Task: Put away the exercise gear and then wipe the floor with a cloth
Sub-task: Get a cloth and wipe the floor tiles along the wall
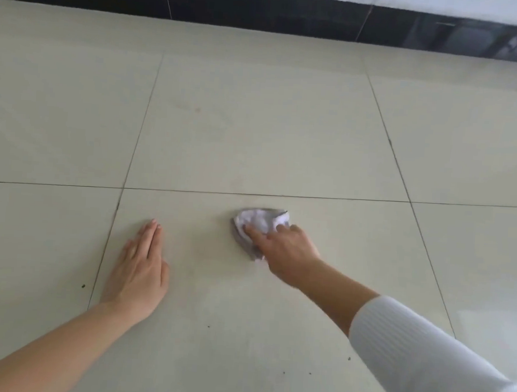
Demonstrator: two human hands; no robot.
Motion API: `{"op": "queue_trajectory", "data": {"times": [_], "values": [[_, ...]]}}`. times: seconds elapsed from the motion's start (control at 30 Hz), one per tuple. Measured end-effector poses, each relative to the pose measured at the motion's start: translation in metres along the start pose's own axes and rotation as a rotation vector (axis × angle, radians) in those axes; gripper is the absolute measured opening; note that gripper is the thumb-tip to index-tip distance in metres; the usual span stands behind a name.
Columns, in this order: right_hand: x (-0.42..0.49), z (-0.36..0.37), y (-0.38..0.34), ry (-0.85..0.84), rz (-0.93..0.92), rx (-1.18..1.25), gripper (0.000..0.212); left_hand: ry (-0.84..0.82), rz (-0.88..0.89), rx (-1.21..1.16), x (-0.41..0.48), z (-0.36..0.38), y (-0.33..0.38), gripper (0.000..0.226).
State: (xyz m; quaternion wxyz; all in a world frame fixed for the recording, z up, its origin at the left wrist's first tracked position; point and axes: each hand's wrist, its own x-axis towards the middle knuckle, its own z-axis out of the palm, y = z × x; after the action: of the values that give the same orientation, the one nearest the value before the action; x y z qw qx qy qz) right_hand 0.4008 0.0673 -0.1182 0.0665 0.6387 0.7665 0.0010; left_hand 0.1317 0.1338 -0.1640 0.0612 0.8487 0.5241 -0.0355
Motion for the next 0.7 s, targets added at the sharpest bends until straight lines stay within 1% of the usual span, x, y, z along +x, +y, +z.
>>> {"op": "queue_trajectory", "data": {"times": [0.07,0.13,0.2,0.23,0.27,0.33,0.37,0.43,0.47,0.53,0.6,0.67,0.7], "values": [[0.018,-0.012,0.034,-0.064,0.312,0.104,0.058,-0.021,-0.006,0.003,-0.001,-0.001,0.000,0.077],[0.016,-0.011,0.071,-0.074,0.558,0.156,0.052,-0.033,-0.008,0.008,0.000,-0.002,-0.001,0.077],[-0.005,-0.007,0.097,-0.149,0.711,0.164,0.059,-0.033,-0.012,0.012,-0.001,-0.004,-0.002,0.072],[-0.018,-0.004,0.105,-0.200,0.789,0.199,0.063,-0.031,-0.014,0.005,-0.001,-0.004,-0.001,0.068],[-0.031,-0.001,0.108,-0.209,0.859,0.260,0.065,-0.035,-0.017,0.000,-0.002,-0.004,0.000,0.064],[-0.047,0.005,0.100,-0.141,0.949,0.398,0.061,-0.042,-0.028,-0.003,-0.002,-0.004,0.003,0.062],[-0.052,0.008,0.089,-0.098,0.945,0.444,0.058,-0.036,-0.032,-0.004,-0.002,-0.004,0.005,0.063],[-0.060,0.013,0.060,-0.072,0.852,0.478,0.057,-0.035,-0.038,-0.009,-0.001,-0.002,0.007,0.070],[-0.065,0.012,0.041,-0.080,0.769,0.482,0.057,-0.040,-0.042,-0.015,0.000,0.000,0.008,0.072],[-0.076,0.009,0.002,-0.157,0.546,0.504,0.059,-0.044,-0.059,-0.049,0.002,0.003,0.012,0.071],[-0.088,0.002,-0.038,-0.257,0.310,0.516,0.059,-0.031,-0.079,-0.088,0.004,0.004,0.018,0.064],[-0.095,0.001,-0.071,-0.204,0.006,0.486,0.054,-0.030,-0.091,-0.109,0.006,0.003,0.022,0.067],[-0.099,0.003,-0.082,-0.188,-0.115,0.479,0.050,-0.033,-0.094,-0.115,0.006,0.003,0.022,0.070]]}}
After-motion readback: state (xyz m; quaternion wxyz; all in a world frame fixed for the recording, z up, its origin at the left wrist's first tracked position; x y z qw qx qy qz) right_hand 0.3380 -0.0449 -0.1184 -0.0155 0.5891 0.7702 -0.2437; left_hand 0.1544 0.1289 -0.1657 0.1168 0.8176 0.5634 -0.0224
